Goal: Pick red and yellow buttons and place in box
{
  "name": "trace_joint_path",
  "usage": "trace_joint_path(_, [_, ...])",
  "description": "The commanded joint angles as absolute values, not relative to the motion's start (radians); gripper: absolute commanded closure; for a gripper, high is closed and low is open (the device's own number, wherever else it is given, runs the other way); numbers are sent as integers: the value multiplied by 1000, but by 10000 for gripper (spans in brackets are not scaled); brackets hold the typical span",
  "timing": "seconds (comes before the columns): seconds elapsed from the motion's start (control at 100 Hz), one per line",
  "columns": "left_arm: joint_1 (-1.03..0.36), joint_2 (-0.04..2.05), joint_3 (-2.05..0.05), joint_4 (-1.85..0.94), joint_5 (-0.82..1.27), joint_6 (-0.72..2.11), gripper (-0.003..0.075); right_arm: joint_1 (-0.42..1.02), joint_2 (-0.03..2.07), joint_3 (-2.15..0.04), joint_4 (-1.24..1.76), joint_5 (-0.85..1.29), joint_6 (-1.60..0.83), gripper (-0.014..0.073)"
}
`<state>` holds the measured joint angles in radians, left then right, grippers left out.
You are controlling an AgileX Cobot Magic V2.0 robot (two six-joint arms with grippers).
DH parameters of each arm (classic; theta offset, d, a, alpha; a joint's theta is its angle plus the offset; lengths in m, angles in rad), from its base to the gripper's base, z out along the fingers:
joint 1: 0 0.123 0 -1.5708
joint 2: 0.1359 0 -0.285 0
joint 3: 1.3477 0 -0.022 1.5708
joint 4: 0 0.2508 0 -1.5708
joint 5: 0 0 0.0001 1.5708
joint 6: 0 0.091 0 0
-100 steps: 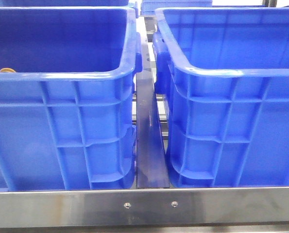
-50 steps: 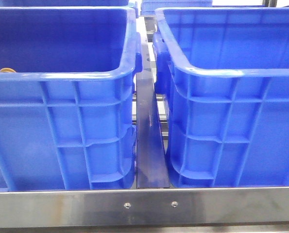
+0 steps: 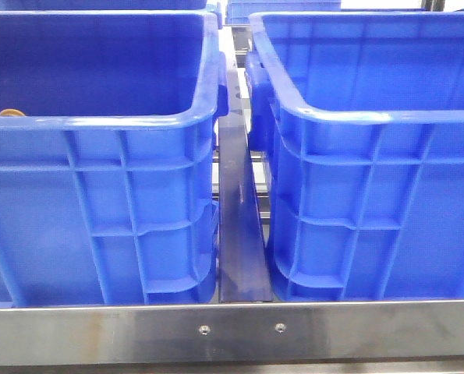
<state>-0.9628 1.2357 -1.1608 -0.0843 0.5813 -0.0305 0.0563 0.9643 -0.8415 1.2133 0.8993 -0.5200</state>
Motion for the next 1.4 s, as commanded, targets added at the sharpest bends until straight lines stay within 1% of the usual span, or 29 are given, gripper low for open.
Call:
trace_joint_path(0.0, [-970, 1205, -1193, -95, 508, -38, 739, 96, 992, -892, 1294, 895, -559, 53])
trace_joint_path(0.26, [-970, 1205, -1193, -97, 509, -38, 739, 231, 1077, -958, 1297, 890, -573, 53])
trace_joint_path(0.55, [-970, 1205, -1193, -97, 510, -38, 739, 316, 1125, -980, 1301, 886, -584, 59])
trace_joint_path(0.62, [-970, 1205, -1193, -97, 513, -38, 739, 318, 1129, -980, 1301, 886, -584, 111])
trace_joint_path(0.67, [-970, 1205, -1193, -97, 513, -38, 739, 318, 1129, -980, 1301, 884, -584, 177])
trace_joint_path(0.72, [-970, 1205, -1193, -97, 513, -38, 739, 318, 1129, -980, 1301, 884, -584, 267])
trace_joint_path(0.79, [-970, 1205, -1193, -97, 513, -38, 738, 318, 1129, -980, 1301, 884, -584, 368])
trace_joint_path(0.85, [-970, 1205, -1193, -97, 513, -38, 734, 318, 1129, -980, 1301, 884, -586, 421])
trace_joint_path(0.9, [-970, 1205, -1193, -97, 513, -38, 708, 318, 1129, -980, 1301, 882, -591, 441])
trace_joint_path(0.94, [-970, 1205, -1193, -97, 513, -38, 654, 318, 1129, -980, 1301, 882, -594, 442])
trace_joint_path(0.95, [-970, 1205, -1193, -97, 513, -38, 654, 318, 1129, -980, 1301, 882, -594, 442])
trace_joint_path(1.02, [-970, 1205, -1193, -97, 513, -38, 545, 318, 1129, -980, 1301, 878, -594, 442])
trace_joint_path(1.06, [-970, 1205, -1193, -97, 513, -38, 453, 318, 1129, -980, 1301, 875, -595, 442])
trace_joint_path(1.09, [-970, 1205, -1193, -97, 513, -38, 413, 318, 1129, -980, 1301, 874, -599, 442])
trace_joint_path(1.15, [-970, 1205, -1193, -97, 513, -38, 300, 318, 1129, -980, 1301, 870, -609, 442])
trace_joint_path(1.18, [-970, 1205, -1193, -97, 513, -38, 268, 318, 1129, -980, 1301, 868, -613, 442])
trace_joint_path(1.26, [-970, 1205, -1193, -97, 514, -38, 220, 318, 1129, -980, 1301, 858, -623, 442])
trace_joint_path(1.39, [-970, 1205, -1193, -97, 515, -38, 217, 304, 1129, -980, 1301, 818, -649, 442])
